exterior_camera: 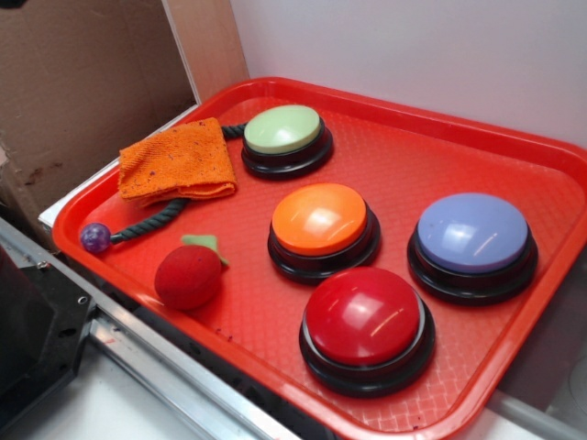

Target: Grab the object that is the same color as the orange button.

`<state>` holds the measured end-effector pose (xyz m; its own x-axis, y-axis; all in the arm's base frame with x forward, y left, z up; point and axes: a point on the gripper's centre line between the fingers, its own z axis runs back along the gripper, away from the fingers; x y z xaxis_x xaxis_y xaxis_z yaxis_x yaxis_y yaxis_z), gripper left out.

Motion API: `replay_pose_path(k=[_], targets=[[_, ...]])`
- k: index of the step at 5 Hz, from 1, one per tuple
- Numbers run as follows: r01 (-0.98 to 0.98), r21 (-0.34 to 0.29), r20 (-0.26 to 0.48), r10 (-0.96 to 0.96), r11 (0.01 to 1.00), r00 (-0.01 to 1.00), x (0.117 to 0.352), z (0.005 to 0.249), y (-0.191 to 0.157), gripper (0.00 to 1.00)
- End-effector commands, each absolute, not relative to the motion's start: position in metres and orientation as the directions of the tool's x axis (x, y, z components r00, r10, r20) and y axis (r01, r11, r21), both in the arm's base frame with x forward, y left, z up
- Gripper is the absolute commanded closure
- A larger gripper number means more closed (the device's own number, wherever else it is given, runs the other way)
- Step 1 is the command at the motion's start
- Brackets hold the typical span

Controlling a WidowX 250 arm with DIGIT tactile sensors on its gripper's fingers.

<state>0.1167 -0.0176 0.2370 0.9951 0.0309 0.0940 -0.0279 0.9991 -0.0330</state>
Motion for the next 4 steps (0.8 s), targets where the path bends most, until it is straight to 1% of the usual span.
replay_pose_path(k=[1,2,3,4], targets=[[-0.028,-0.033,0.094,0.031,0.999,0.995,0.117,0.237,-0.018,0.00],[-0.167,-0.039,0.089,0.170,0.985,0.981,0.130,0.220,-0.011,0.00],[-0.298,-0.061,0.104,0.302,0.953,0.948,0.138,0.207,-0.005,0.00],[-0.499,-0.106,0.141,0.510,0.860,0.849,0.149,0.184,0.011,0.00]])
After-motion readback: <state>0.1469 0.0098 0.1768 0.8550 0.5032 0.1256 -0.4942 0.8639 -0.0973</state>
